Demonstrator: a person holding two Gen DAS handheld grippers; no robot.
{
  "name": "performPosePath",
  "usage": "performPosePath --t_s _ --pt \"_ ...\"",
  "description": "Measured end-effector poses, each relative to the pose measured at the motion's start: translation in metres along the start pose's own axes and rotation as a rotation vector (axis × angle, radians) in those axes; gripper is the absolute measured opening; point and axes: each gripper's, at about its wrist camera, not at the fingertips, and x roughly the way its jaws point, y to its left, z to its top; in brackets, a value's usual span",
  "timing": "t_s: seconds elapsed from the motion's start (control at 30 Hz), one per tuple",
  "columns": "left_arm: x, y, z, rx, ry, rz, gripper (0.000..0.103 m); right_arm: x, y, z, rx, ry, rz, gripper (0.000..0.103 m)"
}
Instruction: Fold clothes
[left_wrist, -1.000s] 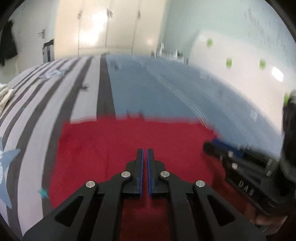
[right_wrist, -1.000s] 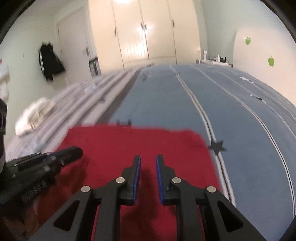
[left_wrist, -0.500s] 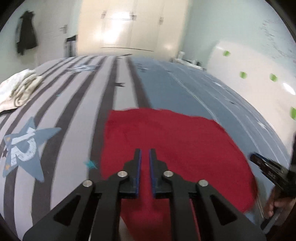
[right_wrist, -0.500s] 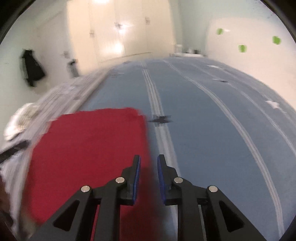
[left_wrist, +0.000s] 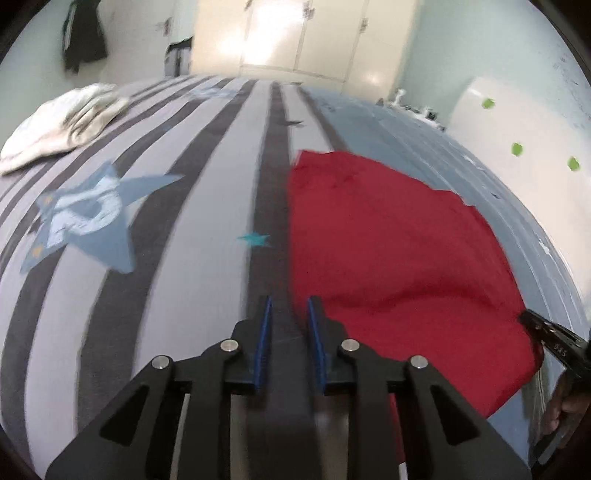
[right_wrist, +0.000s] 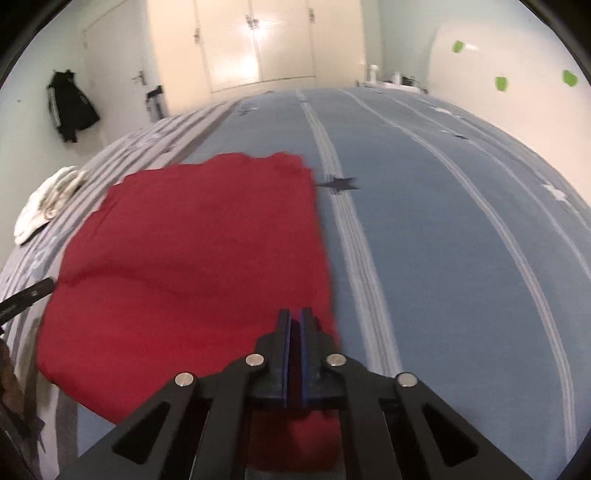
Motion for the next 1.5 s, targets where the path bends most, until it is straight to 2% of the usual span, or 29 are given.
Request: performPosePath --t_s 0.07,0.17,0.2,0.23,0.3,0.4,0.5,0.63,0.7,0.77,0.8,0.97,1.1,1.2,1.3,1.33,1.43,1.5 --pt "-0.005 0.014 -0.004 -0.028 0.004 -0.005 0.021 -0.008 -0.018 0.002 0.024 0.000 -0.023 0.008" --pt "-0.011 0.024 -0.009 -0.058 0.004 -0.030 0.042 -0.013 -0.040 0.007 0.090 0.003 -0.019 0.017" --pt "-0.013 0.025 -0.009 -0.070 0.002 -0.042 0.056 -0.015 -0.048 0.009 0.115 0.002 -0.009 0.026" --pt "-0.014 0.026 -0.008 -0.081 -0.002 -0.053 0.063 -0.016 -0.052 0.011 0.122 -0.006 0.003 0.039" --pt "-0.022 0.021 -0.006 -0.104 -0.023 -0.098 0.071 -0.019 -0.058 0.015 0.134 -0.021 0.030 0.049" --pt "-0.018 0.006 0.006 -0.107 -0.029 -0.168 0.073 -0.018 -0.047 0.017 0.108 -0.020 0.077 0.061" --pt "-0.003 -0.011 0.013 -0.094 -0.015 -0.181 0.074 -0.005 -0.029 0.020 0.050 -0.003 0.120 0.062" --pt "0.028 -0.027 0.012 -0.099 0.052 -0.164 0.076 0.025 -0.017 0.019 0.021 0.057 0.147 0.062" --pt "0.032 -0.033 0.011 -0.083 0.040 -0.171 0.076 0.039 -0.019 0.018 0.025 0.088 0.160 0.063" --pt "0.035 -0.039 0.010 -0.066 0.049 -0.239 0.076 0.043 -0.022 0.017 0.036 0.081 0.184 0.066" --pt "0.037 -0.043 0.009 -0.056 0.057 -0.246 0.076 0.044 -0.023 0.017 0.036 0.078 0.192 0.066" --pt "0.044 -0.061 0.009 -0.020 0.073 -0.252 0.075 0.045 -0.022 0.016 0.042 0.079 0.222 0.066" --pt "0.046 -0.062 0.010 -0.017 0.082 -0.262 0.075 0.044 -0.008 0.014 0.000 0.103 0.316 0.063" --pt "0.049 -0.061 0.011 -0.010 0.094 -0.263 0.075 0.048 0.002 0.017 -0.066 0.100 0.294 0.062" --pt "0.050 -0.062 0.011 0.006 0.093 -0.259 0.075 0.057 -0.013 0.028 0.023 0.111 0.336 0.061" --pt "0.050 -0.062 0.012 0.003 0.092 -0.259 0.075 0.060 -0.016 0.030 0.047 0.115 0.346 0.063" --pt "0.053 -0.064 0.013 0.000 0.087 -0.248 0.077 0.067 -0.001 0.035 -0.013 0.136 0.328 0.075" --pt "0.055 -0.068 0.015 0.007 0.088 -0.235 0.077 0.071 0.009 0.041 -0.050 0.157 0.326 0.076"
